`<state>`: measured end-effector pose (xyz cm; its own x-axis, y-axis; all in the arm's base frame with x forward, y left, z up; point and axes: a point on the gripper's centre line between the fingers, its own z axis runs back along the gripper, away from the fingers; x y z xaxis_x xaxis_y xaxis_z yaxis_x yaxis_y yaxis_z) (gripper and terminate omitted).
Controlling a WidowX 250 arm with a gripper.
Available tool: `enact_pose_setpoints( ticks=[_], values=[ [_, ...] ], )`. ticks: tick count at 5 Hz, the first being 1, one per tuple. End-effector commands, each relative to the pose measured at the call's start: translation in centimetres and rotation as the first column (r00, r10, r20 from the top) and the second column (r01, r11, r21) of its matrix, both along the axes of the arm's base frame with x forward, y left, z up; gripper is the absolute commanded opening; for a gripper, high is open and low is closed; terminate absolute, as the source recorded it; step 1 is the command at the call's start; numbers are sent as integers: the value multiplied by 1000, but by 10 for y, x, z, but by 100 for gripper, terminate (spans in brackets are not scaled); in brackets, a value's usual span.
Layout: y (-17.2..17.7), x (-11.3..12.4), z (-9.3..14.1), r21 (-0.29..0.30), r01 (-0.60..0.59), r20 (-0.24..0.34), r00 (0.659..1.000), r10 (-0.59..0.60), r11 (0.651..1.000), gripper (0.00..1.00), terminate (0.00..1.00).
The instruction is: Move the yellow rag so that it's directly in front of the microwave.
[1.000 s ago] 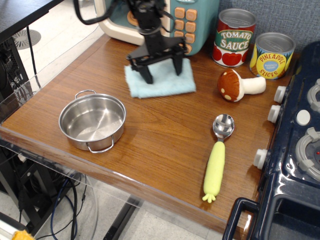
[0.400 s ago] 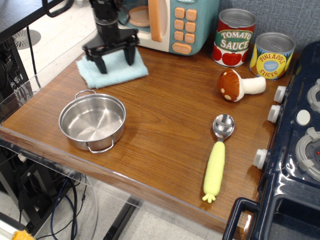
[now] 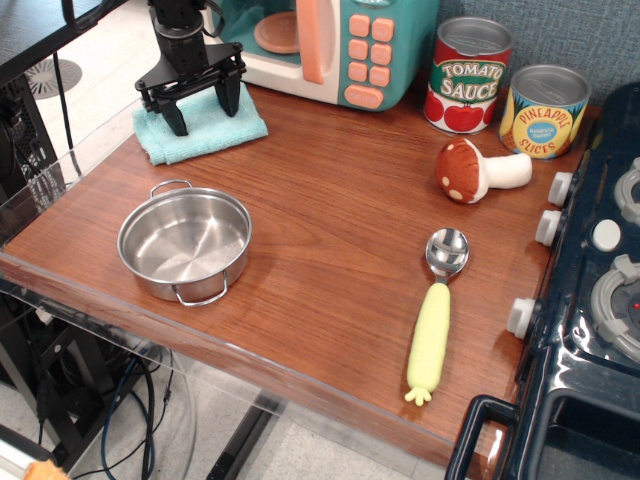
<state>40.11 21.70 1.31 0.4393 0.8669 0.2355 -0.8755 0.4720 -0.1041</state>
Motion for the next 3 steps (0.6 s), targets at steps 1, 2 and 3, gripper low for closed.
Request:
enact_pose_setpoints(
  ticks=[1,2,3],
  values=[
    [10,-23,19,-2,-19,34,999,19,1000,100,0],
    [1,-17,47,-37,-22,120,992,26,999,100,0],
    [-2,-16,70,-42,-26,194,980,34,999,100,0]
  ],
)
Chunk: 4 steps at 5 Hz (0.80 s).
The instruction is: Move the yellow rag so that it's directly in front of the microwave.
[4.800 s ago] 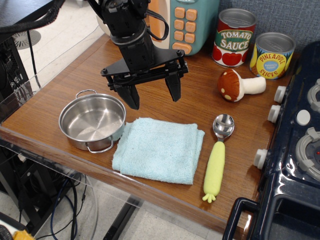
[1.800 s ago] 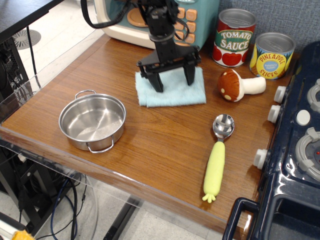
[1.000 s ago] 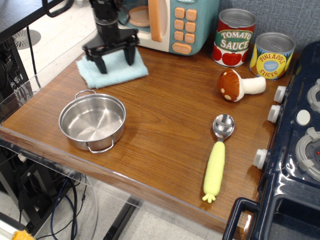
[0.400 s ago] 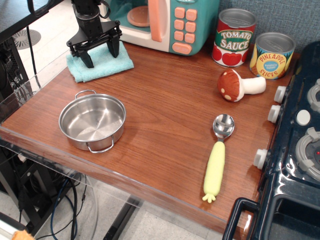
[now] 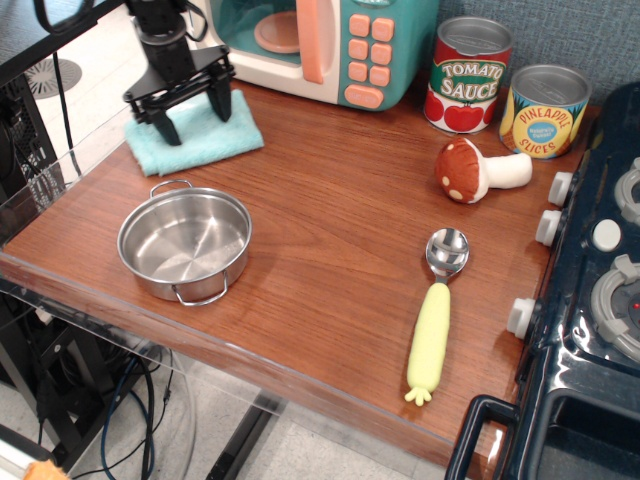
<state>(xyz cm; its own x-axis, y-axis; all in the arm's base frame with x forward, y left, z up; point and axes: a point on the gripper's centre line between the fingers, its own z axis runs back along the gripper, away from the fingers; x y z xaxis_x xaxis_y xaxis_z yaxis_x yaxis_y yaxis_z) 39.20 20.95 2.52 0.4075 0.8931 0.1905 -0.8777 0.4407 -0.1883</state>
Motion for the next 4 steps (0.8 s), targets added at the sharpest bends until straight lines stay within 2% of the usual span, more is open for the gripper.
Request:
enact_pose_setpoints(
  ticks=[1,2,4],
  values=[
    [-1,-9,81,15,-11,195,981,7,1000,100,0],
    [-12,-14,93,41,7,213,977,-16,999,100,0],
    [-12,-14,93,41,7,213,977,-16,999,100,0]
  ],
)
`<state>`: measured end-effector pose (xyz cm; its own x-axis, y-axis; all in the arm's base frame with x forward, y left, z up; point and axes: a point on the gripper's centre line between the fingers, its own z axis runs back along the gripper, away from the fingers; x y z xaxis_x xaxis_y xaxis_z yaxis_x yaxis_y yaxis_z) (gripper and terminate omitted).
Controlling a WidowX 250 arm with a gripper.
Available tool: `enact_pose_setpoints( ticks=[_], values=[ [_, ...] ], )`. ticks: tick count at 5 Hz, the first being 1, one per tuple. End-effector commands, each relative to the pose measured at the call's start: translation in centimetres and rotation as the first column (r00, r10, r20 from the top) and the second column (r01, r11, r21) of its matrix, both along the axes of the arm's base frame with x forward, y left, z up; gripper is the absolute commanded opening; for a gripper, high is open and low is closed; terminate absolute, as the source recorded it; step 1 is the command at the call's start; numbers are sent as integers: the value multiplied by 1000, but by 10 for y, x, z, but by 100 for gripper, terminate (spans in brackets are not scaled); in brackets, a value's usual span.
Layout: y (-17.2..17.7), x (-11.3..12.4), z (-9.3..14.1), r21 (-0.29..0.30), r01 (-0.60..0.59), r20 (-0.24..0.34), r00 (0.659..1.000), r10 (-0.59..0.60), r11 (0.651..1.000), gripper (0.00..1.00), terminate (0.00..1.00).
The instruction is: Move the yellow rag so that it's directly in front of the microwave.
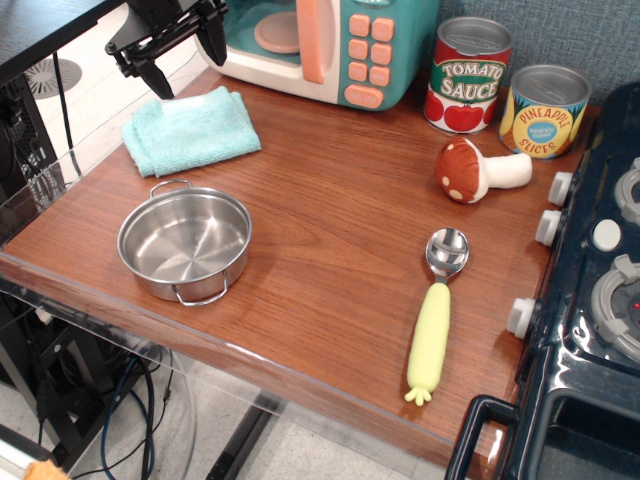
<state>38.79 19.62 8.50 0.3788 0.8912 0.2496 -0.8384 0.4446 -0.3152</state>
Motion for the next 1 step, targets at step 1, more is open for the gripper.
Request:
enact_pose_setpoints(
  ticks=[1],
  values=[
    [1,-10,33,40,3,67,998,-6,999,100,100]
  ],
)
